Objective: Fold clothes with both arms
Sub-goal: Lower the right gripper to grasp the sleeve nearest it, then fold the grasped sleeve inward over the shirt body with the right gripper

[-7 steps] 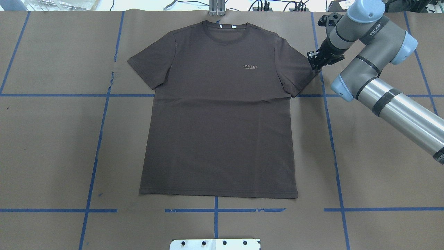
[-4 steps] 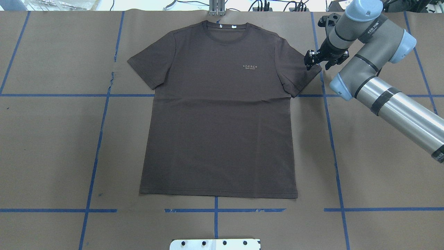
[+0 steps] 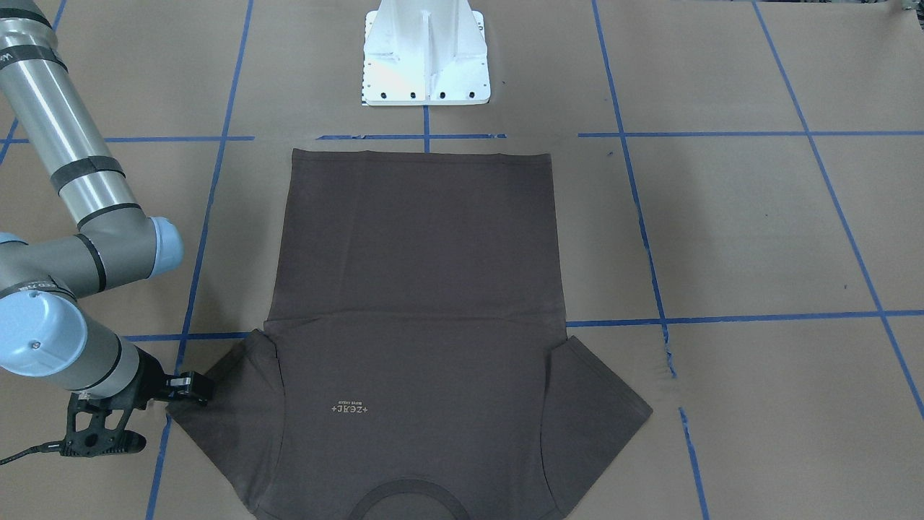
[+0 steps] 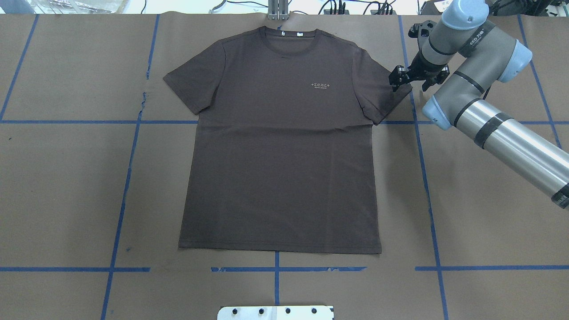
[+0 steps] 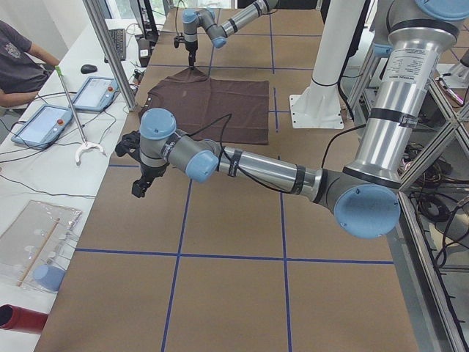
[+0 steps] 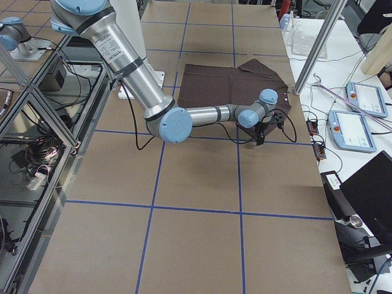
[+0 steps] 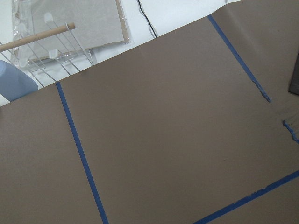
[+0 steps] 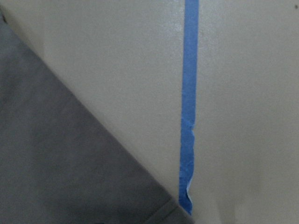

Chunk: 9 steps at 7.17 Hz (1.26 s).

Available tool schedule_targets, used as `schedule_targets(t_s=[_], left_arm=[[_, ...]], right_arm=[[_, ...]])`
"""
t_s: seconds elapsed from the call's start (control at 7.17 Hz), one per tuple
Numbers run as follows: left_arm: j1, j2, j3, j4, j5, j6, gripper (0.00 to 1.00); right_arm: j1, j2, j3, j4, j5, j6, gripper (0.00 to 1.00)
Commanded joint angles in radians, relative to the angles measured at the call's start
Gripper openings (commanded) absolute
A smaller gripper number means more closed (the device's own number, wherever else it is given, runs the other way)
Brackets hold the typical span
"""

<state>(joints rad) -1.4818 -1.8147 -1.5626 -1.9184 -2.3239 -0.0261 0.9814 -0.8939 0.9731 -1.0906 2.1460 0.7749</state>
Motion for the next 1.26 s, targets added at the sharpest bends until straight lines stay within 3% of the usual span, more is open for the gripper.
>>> schedule_targets(t_s=[0.0,0.14,0.84,1.12], left_arm=[[0.000,-0.002,-0.002,0.001,0.000,0.000,1.00],[0.000,-0.003,-0.002,0.002,0.000,0.000,1.00],[0.000,-0.017,0.003,0.010,0.001,0.000,1.00],[0.000,-0.018,0.004,0.010,0.001,0.000,1.00]], right_arm=[[-0.001,0.001,-0.004,0.000,0.000,0.000,0.24],[-0.001,0.001,-0.002,0.000,0.002,-0.002,0.00],[0.003,0.047,0.006,0.000,0.002,-0.040,0.00],[-0.001,0.117,0.015,0.005,0.003,-0.036,0.00]])
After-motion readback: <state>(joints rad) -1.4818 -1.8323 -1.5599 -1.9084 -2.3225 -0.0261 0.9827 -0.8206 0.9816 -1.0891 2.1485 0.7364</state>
